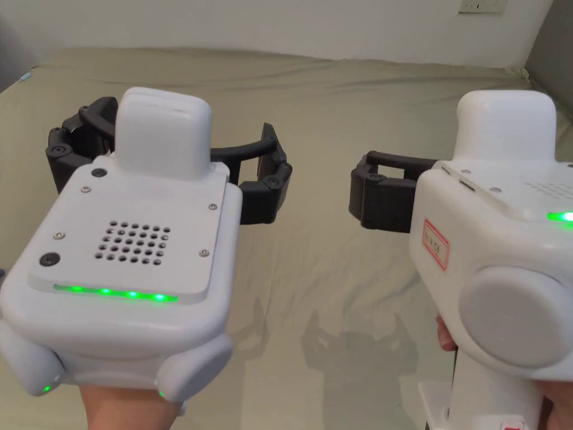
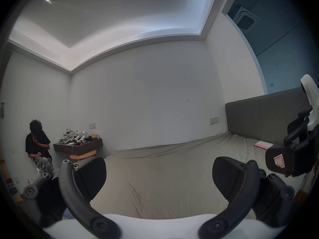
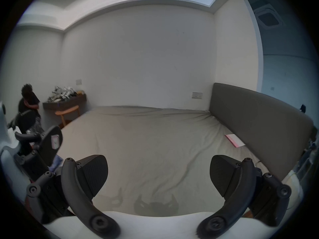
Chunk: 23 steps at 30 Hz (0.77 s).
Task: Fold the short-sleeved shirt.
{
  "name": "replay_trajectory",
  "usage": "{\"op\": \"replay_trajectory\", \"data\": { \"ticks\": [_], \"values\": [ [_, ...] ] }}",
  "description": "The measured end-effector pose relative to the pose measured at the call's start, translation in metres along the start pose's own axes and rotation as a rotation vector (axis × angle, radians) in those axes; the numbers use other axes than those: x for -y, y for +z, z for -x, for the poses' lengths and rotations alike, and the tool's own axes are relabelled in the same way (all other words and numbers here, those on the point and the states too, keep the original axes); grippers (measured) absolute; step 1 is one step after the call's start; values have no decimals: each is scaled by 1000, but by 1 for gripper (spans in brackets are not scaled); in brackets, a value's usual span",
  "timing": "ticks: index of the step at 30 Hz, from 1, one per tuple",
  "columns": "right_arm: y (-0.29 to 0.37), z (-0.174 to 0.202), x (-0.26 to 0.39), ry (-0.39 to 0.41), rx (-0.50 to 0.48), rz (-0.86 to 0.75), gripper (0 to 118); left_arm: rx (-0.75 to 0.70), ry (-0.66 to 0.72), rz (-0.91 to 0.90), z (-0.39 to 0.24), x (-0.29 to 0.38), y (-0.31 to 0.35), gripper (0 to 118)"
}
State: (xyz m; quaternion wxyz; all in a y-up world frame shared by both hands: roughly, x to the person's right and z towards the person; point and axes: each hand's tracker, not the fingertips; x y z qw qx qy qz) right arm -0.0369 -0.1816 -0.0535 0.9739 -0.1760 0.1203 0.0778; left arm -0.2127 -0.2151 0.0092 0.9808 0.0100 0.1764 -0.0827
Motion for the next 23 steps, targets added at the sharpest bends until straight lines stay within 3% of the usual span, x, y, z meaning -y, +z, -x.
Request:
{"op": "replay_trajectory", "data": {
  "ticks": [5, 15, 20, 23],
  "values": [
    [-10, 11, 4, 59, 180, 29, 118, 6, -1, 14, -4, 2, -1, 118],
    [-20, -2, 12, 5, 38, -14, 118, 11, 3, 19, -6, 3, -2, 118],
    [-24, 3, 12, -43, 71, 52, 118, 5, 15, 32, -3, 5, -4, 118],
    [-32, 9, 9, -46, 148, 153, 118, 10, 31, 40, -2, 6, -5, 118]
  ]
}}
